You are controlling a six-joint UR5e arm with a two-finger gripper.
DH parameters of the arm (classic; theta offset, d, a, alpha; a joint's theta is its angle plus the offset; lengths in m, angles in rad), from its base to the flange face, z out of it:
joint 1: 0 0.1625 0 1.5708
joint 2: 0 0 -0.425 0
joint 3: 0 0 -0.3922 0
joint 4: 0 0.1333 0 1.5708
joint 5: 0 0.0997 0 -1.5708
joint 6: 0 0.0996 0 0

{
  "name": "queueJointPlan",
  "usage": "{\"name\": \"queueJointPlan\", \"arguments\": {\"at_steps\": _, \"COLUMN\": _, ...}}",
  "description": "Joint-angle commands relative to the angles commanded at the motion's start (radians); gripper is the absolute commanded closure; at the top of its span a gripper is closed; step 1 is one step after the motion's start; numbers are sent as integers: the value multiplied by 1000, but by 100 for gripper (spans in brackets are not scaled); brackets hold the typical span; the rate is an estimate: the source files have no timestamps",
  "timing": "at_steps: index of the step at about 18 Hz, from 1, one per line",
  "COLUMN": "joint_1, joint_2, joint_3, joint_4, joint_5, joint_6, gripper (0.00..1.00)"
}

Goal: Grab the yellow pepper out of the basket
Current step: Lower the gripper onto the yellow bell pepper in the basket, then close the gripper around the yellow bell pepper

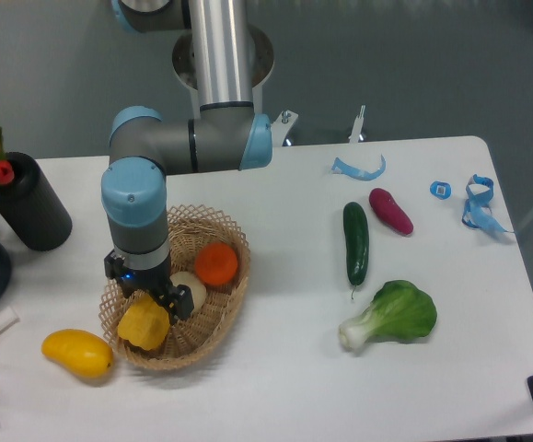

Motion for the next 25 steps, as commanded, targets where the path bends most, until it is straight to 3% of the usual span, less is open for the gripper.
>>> {"name": "queueJointPlan", "arguments": {"at_steps": 11, "joint_1": -6, "joint_2": -23, "joint_3": 6, "joint_4": 14, "joint_5": 2, "joint_6": 2, "gripper": 1}}
{"name": "queueJointPlan", "arguments": {"at_steps": 17, "joint_1": -6, "joint_2": -23, "joint_3": 9, "joint_4": 14, "joint_5": 8, "joint_6": 3, "gripper": 37}}
{"name": "queueJointPlan", "arguments": {"at_steps": 22, "joint_1": -6, "joint_2": -20, "joint_3": 15, "joint_4": 14, "joint_5": 8, "joint_6": 5, "gripper": 53}}
{"name": "queueJointPlan", "arguments": {"at_steps": 25, "joint_1": -6, "joint_2": -18, "joint_3": 25, "joint_4": 14, "joint_5": 8, "joint_6": 6, "gripper": 57}}
